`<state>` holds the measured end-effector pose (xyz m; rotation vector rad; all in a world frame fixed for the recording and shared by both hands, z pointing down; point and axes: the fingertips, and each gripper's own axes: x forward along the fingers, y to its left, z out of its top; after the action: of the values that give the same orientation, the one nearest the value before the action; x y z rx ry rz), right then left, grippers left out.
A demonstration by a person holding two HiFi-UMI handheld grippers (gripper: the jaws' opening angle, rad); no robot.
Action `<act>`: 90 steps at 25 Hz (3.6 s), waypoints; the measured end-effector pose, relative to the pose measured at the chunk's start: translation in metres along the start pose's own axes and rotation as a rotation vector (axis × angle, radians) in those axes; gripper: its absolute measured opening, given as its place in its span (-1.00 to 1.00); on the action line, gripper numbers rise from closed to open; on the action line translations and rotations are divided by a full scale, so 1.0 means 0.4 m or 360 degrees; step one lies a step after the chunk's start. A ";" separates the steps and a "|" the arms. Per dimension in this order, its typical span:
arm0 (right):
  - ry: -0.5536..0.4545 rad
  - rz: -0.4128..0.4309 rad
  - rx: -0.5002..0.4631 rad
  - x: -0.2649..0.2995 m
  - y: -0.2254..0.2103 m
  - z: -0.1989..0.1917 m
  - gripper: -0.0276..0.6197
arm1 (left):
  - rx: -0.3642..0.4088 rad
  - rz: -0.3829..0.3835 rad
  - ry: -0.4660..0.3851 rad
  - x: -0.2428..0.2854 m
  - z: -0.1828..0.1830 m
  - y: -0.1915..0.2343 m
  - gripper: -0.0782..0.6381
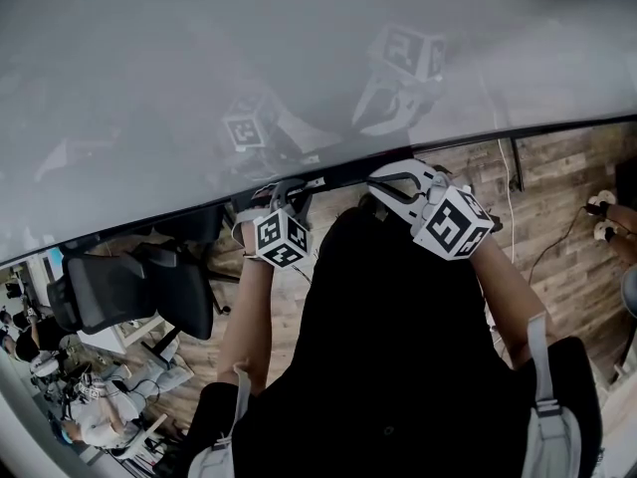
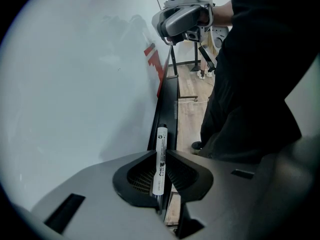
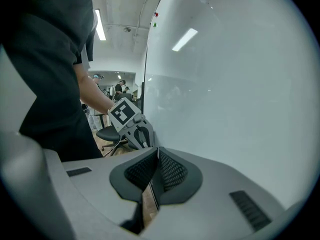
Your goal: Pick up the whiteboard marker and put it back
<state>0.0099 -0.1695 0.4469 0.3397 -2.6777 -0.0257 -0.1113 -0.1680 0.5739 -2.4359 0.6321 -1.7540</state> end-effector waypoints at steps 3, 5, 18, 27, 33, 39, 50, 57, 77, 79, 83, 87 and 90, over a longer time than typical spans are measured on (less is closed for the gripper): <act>0.0002 0.0008 0.0002 -0.001 0.001 -0.001 -0.85 | -0.0009 -0.0020 0.0041 0.007 -0.007 -0.002 -0.59; -0.0002 0.0015 0.0002 -0.001 0.004 -0.001 -0.85 | -0.0002 -0.0025 0.0054 0.009 -0.007 -0.003 -0.59; 0.0011 0.0022 0.0003 0.002 0.006 -0.008 -0.85 | 0.0008 -0.0046 0.0083 0.017 -0.012 -0.002 -0.58; 0.0003 0.0024 0.0008 -0.002 0.010 -0.014 -0.85 | -0.0043 -0.0075 0.0078 0.010 -0.005 -0.006 -0.52; -0.0019 0.0009 0.0007 0.000 -0.005 -0.008 -0.85 | -0.0143 0.0005 -0.0067 -0.051 0.053 0.022 -0.52; -0.0062 0.0015 -0.0007 -0.014 0.001 0.042 -0.85 | -0.0280 0.0116 -0.0436 -0.188 0.177 0.048 -0.55; -0.0547 0.0140 0.0116 -0.195 -0.060 0.329 -0.85 | -0.0711 0.0139 -0.1482 -0.442 0.430 0.104 -0.75; -0.0637 0.0182 0.0121 -0.265 -0.075 0.339 -0.85 | -0.0955 -0.0003 -0.2030 -0.608 0.439 0.118 -0.75; -0.0702 0.0158 0.0378 -0.194 0.195 0.366 -0.86 | -0.0848 -0.0128 -0.2045 -0.789 0.263 -0.086 -0.75; -0.0690 0.0192 0.0377 -0.165 0.263 0.382 -0.86 | -0.0861 -0.0104 -0.2065 -0.827 0.202 -0.125 -0.75; -0.0685 0.0312 0.0320 -0.105 0.428 0.415 -0.86 | -0.0929 -0.0076 -0.2054 -0.862 0.092 -0.210 -0.75; -0.0624 0.0411 0.0251 -0.032 0.578 0.436 -0.86 | -0.0982 -0.0095 -0.2059 -0.878 0.015 -0.281 -0.75; -0.0590 0.0434 0.0266 0.009 0.658 0.453 -0.86 | -0.1004 -0.0156 -0.2073 -0.889 -0.016 -0.327 -0.75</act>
<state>-0.1320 0.0782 0.3035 0.0149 -3.0796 0.2412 -0.1731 0.0836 0.2976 -3.2139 0.8807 0.3465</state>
